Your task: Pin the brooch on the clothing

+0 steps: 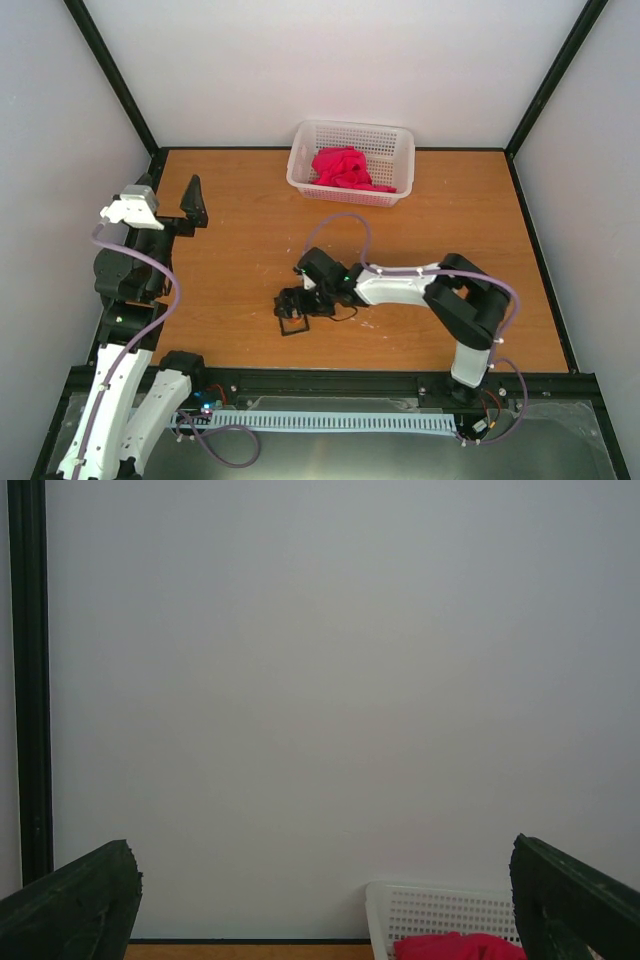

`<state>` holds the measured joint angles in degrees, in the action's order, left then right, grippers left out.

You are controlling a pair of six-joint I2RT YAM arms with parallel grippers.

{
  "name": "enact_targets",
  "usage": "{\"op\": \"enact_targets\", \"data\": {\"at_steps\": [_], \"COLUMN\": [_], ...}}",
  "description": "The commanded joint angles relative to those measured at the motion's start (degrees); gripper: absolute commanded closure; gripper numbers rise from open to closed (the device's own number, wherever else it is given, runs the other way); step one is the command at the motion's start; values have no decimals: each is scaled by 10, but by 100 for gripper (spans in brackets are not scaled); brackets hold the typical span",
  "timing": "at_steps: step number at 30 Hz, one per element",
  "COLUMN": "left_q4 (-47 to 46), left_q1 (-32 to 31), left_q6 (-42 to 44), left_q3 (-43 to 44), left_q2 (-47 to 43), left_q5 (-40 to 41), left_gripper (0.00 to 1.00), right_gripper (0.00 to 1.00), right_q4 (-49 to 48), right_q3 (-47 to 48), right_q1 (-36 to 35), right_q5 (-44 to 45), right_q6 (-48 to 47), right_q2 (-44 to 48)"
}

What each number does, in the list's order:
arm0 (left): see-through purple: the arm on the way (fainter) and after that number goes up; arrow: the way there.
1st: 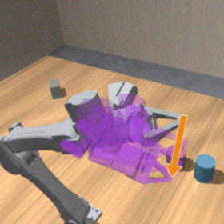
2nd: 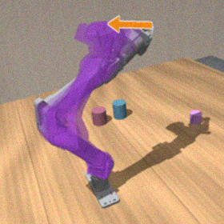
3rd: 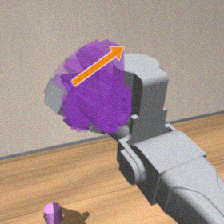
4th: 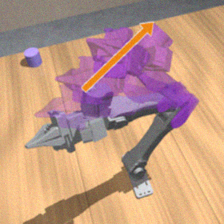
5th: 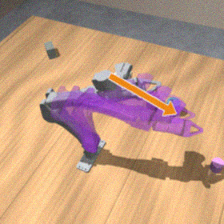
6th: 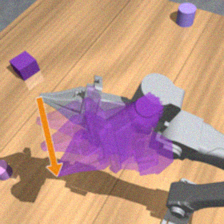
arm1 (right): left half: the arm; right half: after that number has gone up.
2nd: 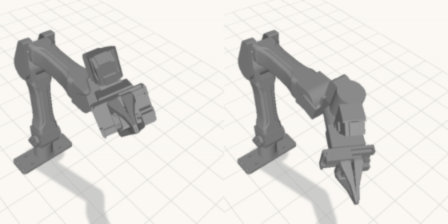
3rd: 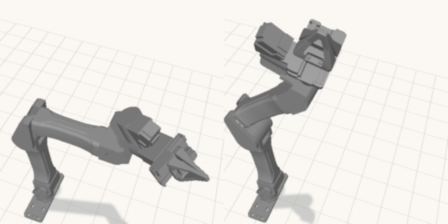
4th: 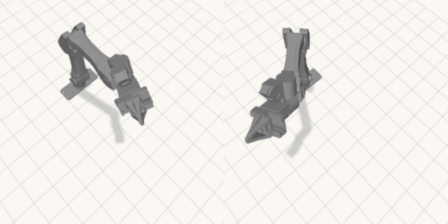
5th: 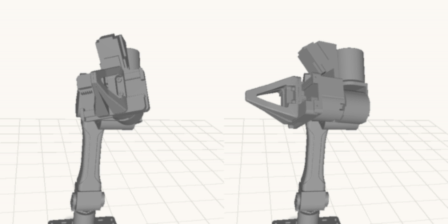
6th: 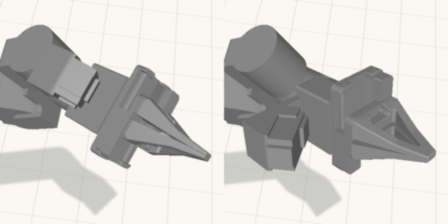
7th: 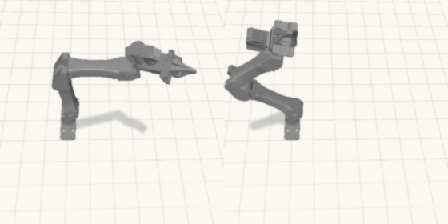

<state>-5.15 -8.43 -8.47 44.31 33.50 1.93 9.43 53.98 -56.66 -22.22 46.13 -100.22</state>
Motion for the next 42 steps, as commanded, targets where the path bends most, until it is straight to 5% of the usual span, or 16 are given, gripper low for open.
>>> {"op": "enact_targets", "data": {"at_steps": [1,9,16,20,26,31,36,42], "left_q4": [-14,-12,-10,-11,-9,-10,-10,-11], "left_q1": [-4,-6,-13,-19,-29,-36,-44,-58], "left_q6": [-5,-2,0,3,6,7,5,4], "left_q3": [2,3,2,3,2,2,1,0], "left_q2": [-8,-12,-17,-20,-27,-29,-30,-27], "left_q5": [5,10,16,17,22,23,24,23], "left_gripper": [0,0,0,0,0,0,0,0], "right_gripper": [0,0,0,0,0,0,0,0], "right_q4": [-6,-7,128,194,215,268,274,282], "right_q3": [83,348,578,583,444,416,462,632], "right_q1": [-19,-74,-83,-66,-30,63,167,246], "right_q5": [5,-38,-1,55,184,311,400,427], "right_q6": [-6,34,-10,-64,-140,-181,-245,-317], "right_q2": [-73,-247,-345,-315,-178,-101,-100,-226]}}
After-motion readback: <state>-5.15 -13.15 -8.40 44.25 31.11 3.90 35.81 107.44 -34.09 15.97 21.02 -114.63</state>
